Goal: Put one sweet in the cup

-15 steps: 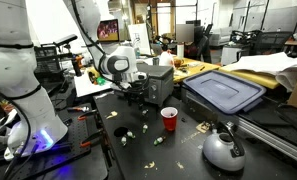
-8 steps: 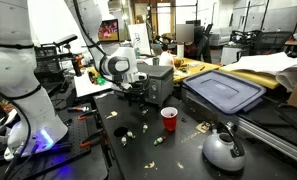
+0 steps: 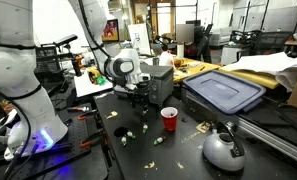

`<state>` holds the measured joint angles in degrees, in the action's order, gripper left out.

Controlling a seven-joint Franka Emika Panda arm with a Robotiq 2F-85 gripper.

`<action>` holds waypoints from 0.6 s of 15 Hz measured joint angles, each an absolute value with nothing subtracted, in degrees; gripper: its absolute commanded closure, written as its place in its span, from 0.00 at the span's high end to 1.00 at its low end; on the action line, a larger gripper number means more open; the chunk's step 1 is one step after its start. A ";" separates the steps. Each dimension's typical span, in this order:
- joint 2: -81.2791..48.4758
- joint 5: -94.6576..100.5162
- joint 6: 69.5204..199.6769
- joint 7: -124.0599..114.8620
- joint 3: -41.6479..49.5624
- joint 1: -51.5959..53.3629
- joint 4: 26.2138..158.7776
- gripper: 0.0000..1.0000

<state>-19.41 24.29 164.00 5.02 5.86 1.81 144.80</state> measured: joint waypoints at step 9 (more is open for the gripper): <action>-24.66 23.99 164.02 8.83 5.85 1.18 140.02 1.00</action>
